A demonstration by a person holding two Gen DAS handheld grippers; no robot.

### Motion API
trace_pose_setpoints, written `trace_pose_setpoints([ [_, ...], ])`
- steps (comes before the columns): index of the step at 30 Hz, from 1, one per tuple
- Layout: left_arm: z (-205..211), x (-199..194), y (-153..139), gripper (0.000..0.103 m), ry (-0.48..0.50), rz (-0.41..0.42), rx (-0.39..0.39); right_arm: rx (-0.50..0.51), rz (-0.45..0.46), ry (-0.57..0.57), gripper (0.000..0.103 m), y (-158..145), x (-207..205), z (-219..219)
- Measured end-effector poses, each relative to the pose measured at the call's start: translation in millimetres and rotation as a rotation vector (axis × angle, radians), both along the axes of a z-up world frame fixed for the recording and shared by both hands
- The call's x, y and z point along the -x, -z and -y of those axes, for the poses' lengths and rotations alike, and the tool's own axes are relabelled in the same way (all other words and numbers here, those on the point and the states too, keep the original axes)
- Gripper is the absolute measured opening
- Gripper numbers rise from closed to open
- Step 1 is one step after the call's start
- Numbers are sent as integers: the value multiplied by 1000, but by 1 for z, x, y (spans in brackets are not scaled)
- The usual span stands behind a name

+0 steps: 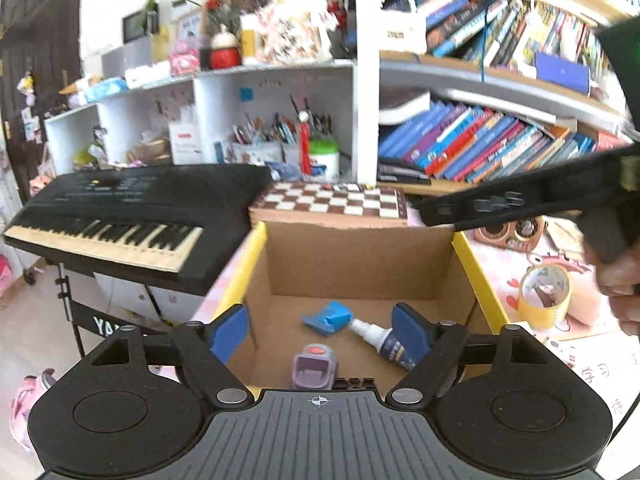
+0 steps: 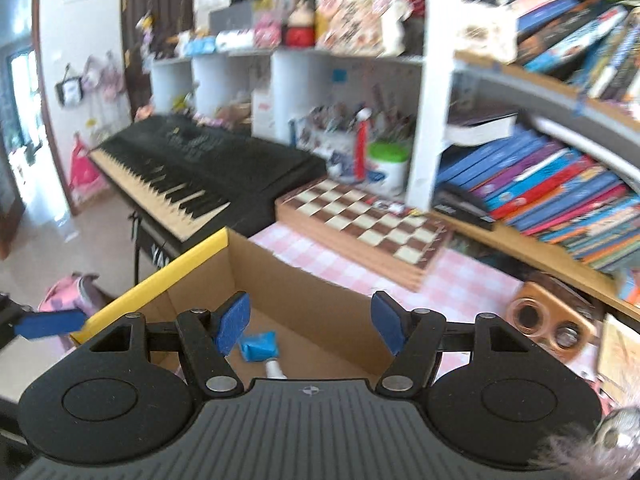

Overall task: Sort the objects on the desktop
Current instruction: 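Open the left gripper to drop the clip while the right releases the cloth into the box, then withdraw both grippers from the box back toward the remaining desk objects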

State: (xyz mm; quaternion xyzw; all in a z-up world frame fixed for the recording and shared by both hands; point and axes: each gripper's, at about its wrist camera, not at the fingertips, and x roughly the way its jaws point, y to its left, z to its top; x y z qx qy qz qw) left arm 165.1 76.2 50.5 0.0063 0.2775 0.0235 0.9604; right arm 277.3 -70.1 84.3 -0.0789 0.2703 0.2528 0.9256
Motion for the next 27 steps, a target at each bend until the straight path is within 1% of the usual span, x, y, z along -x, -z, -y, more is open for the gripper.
trace_pose_setpoints([
  [4,-9,28,-8,83,-16,34,7,-20,67,74,65,-7,34,16],
  [11,-23,71,-16,85,-38,68,15,-61,132,178,66,-8,98,34],
  [15,-26,90,-16,85,-45,74,22,-71,140,210,67,-4,129,41],
  [22,-25,117,-10,85,-37,62,29,-74,106,262,67,15,175,48],
  [27,-23,134,1,86,-43,40,44,-35,112,288,67,34,206,48],
])
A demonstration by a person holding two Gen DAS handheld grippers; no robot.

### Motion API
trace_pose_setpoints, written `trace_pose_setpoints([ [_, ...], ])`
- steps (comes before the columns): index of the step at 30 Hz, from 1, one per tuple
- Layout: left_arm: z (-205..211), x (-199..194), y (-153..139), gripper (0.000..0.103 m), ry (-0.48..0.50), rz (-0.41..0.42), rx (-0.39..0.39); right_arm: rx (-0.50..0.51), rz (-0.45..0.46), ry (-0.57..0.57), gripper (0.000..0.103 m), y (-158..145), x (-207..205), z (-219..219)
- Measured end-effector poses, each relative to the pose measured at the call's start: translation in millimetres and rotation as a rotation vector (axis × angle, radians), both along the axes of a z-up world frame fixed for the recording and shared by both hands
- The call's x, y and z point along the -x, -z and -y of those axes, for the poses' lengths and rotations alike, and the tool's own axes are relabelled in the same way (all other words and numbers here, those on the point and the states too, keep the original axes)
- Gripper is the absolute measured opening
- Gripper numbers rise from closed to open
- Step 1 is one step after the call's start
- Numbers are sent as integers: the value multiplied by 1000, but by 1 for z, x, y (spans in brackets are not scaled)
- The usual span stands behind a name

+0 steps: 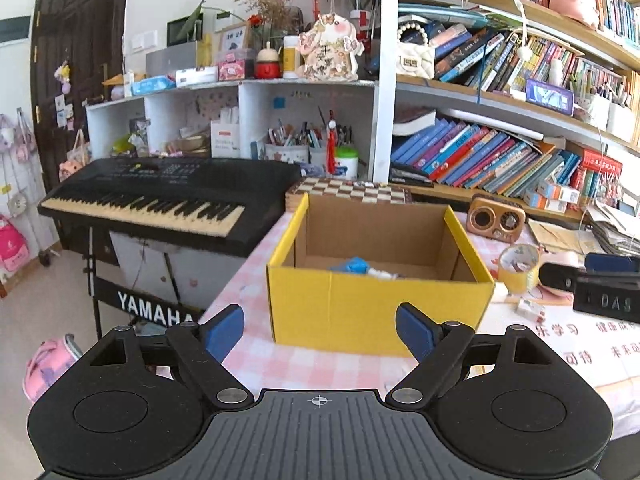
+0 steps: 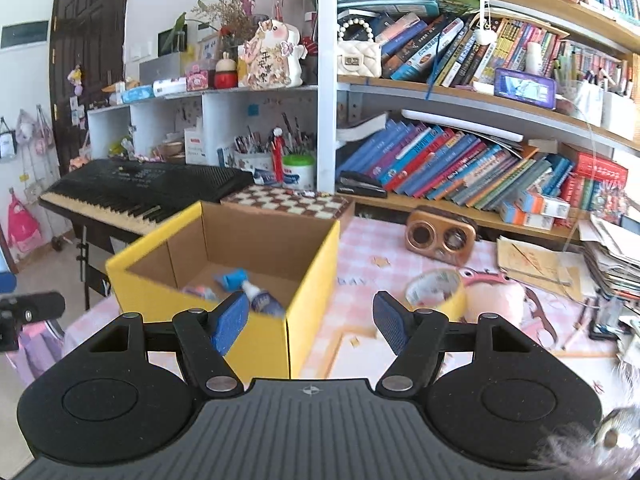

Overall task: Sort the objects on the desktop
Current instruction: 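Withdraw both grippers from the box back toward the remaining desk objects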

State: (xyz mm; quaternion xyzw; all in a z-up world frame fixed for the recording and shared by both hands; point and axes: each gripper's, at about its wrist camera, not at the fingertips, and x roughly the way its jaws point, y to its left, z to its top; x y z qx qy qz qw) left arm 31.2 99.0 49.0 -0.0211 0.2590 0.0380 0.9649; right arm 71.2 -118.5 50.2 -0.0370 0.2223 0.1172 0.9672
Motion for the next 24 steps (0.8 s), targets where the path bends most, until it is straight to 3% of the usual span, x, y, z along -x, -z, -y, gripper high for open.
trace_pose_setpoints([
  [11,16,25,18,86,30,-47,-1,17,-63,7,68,30,48,5],
  [24,44,36,35,92,133,-111,-13,62,-171,-24,73,56,82,8],
])
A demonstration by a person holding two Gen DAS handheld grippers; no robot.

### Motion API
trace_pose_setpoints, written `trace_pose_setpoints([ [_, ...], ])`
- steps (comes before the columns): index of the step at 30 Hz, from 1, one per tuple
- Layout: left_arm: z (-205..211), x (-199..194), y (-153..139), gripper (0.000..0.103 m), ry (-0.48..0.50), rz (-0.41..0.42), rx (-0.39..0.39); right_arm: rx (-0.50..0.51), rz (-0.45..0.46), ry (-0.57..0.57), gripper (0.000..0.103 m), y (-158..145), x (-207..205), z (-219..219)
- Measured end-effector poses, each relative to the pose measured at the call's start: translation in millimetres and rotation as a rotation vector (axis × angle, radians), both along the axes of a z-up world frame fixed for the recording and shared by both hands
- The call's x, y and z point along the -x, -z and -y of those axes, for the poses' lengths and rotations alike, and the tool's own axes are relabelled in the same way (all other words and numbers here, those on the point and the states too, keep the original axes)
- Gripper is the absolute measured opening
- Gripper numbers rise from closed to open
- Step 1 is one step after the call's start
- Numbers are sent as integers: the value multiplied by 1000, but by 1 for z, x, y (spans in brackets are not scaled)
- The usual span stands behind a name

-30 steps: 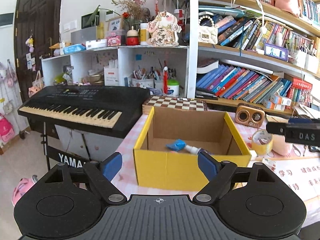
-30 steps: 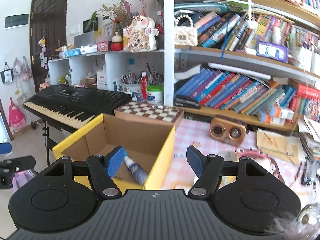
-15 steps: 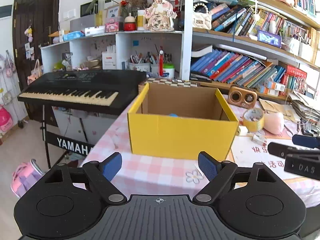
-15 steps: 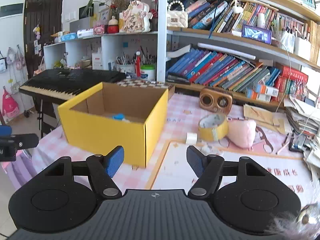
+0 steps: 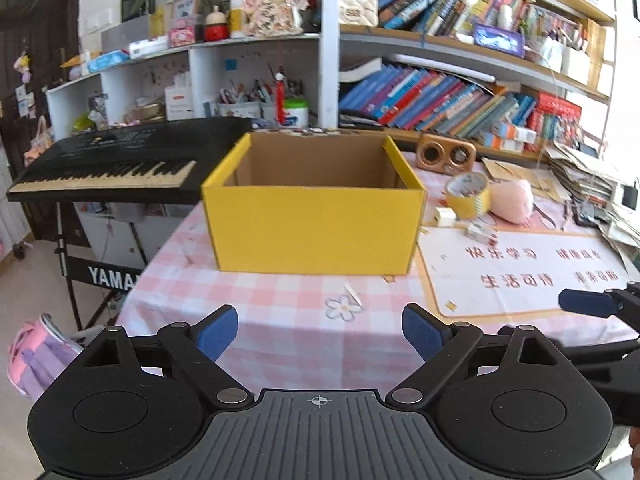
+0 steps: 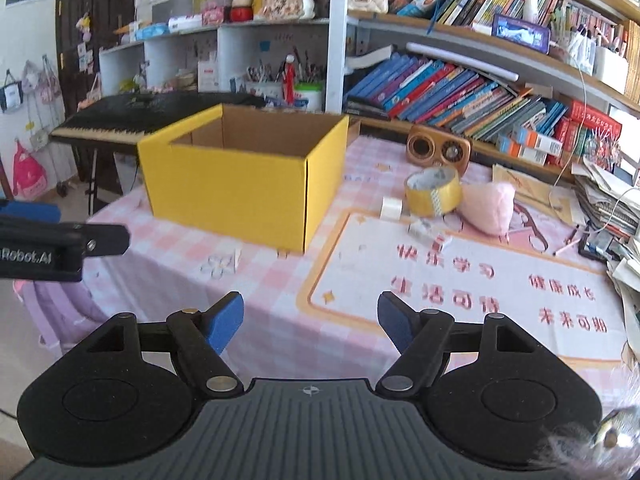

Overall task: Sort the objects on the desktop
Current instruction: 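Withdraw both grippers from the box back toward the remaining desk objects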

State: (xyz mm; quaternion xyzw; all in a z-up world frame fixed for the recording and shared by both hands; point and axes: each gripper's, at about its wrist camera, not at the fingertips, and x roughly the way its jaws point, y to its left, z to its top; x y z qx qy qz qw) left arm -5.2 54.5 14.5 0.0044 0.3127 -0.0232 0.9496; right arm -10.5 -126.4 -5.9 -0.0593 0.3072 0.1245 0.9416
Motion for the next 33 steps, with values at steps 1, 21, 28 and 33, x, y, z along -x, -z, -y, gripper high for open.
trace_pose_setpoints([
  [1,2,0,1,92,7,-5,-1,5,-6,2,74,1,1,1],
  [21,68,-28,19,92,143,-94,-9,12,-89,133,78,19,-11,62],
  [28,97,-49,23,92,186,-114,-6,17,-113,173,79,21,-28,92],
  [33,119,-66,23,92,213,-118,-10,10,-124,198,79,22,-45,114],
])
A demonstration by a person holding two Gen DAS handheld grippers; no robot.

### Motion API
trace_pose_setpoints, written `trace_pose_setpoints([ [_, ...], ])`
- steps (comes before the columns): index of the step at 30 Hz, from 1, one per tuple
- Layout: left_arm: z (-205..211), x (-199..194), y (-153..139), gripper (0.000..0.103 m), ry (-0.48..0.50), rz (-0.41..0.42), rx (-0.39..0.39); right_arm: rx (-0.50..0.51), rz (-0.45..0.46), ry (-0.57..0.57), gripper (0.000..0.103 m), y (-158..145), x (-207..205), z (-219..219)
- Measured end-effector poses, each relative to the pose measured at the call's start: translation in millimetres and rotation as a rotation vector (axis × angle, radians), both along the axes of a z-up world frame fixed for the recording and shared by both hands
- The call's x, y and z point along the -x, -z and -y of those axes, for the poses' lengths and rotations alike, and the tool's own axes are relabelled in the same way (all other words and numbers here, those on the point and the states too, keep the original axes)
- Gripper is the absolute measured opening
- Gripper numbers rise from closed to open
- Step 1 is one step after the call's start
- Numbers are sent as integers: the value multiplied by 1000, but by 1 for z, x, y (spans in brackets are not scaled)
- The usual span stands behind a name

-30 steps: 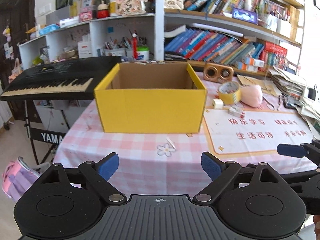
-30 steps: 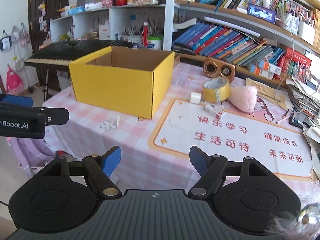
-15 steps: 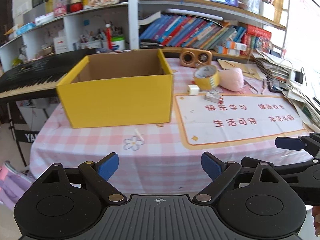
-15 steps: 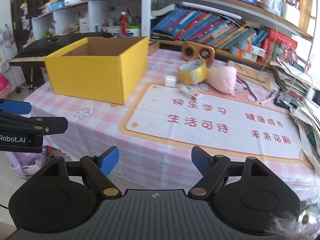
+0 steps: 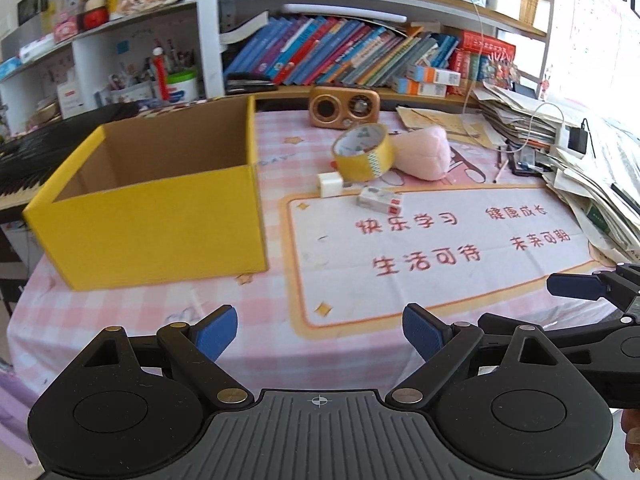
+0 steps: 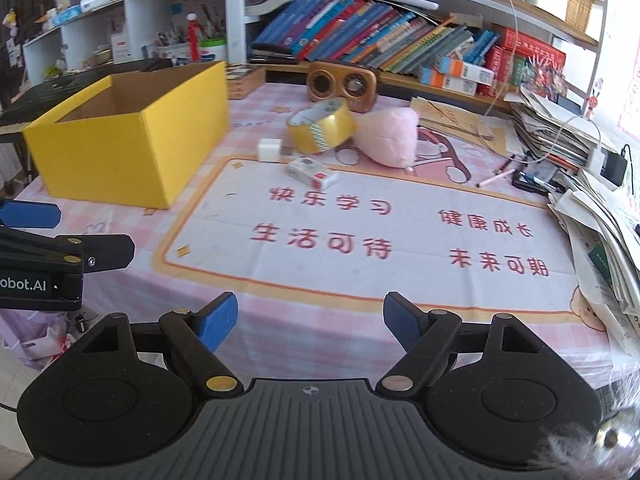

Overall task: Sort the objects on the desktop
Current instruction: 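Withdraw both grippers from the box back toward the remaining desk objects, then grasp the white-and-red card box with the left gripper while the right grasps the pink plush toy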

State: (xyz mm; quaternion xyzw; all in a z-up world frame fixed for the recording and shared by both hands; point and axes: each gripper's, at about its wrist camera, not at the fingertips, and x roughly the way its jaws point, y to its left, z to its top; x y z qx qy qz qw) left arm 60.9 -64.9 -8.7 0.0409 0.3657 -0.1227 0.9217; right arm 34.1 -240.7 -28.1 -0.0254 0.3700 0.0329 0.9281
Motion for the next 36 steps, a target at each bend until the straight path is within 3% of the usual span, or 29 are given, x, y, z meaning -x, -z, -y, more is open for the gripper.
trace_pose_setpoints([
  [16,60,-55,7,92,29,-26,-9,-21,-26,46,79,6,-55,67],
  [36,98,-104,10,92,-58,-19,-53,-75,-35,6,79,15,-124,114],
])
